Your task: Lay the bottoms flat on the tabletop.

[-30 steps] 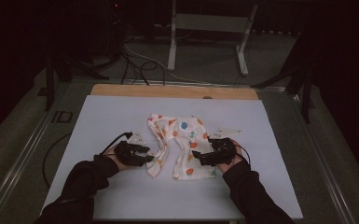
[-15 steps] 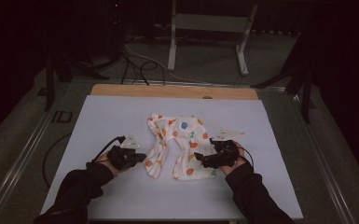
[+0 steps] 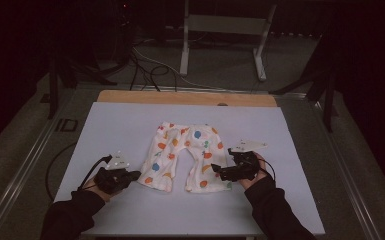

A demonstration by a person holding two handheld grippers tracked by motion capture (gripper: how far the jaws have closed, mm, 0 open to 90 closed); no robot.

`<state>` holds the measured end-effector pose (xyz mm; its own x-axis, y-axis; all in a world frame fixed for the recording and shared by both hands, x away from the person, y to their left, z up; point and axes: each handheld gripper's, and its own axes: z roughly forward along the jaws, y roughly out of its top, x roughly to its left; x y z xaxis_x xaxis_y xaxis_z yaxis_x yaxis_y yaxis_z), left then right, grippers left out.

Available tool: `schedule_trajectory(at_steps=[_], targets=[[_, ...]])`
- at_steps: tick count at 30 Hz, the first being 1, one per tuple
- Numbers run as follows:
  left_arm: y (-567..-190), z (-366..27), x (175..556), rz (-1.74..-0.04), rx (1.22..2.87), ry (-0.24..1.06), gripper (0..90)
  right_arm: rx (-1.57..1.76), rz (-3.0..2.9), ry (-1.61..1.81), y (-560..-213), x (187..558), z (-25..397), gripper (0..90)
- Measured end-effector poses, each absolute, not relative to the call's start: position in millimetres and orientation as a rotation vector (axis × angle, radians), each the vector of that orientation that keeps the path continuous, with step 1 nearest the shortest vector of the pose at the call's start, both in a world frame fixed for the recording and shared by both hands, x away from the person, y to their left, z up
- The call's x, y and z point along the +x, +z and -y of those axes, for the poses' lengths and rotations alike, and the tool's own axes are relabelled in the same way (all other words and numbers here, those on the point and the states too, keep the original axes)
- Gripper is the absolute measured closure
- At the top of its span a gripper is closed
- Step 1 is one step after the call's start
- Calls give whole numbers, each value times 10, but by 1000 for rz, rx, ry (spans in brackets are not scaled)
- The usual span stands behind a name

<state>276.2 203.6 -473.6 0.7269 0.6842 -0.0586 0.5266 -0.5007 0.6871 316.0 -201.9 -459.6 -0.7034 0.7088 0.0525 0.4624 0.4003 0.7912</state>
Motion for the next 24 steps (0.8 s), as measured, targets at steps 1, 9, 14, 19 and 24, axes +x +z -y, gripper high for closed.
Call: schedule_trajectory(at_steps=[1,9,14,19,24], targets=[[-4744,-2064,2749,-919,2213,285,895,1026,-2369,1200,-4595,3155,2023,142],[-4878,-2235,2678,-1002,2148,231,894,1042,-2360,1197,-4596,3138,2069,141],[-5031,-2337,2750,-1064,2173,225,891,1050,-2358,1193,-4599,3132,2083,142],[-5119,-2407,2790,-1092,2186,226,882,1047,-2362,1194,-4610,3132,2094,142],[-5121,-2416,2785,-1081,2218,264,851,1044,-2367,1188,-4621,3131,2098,142]])
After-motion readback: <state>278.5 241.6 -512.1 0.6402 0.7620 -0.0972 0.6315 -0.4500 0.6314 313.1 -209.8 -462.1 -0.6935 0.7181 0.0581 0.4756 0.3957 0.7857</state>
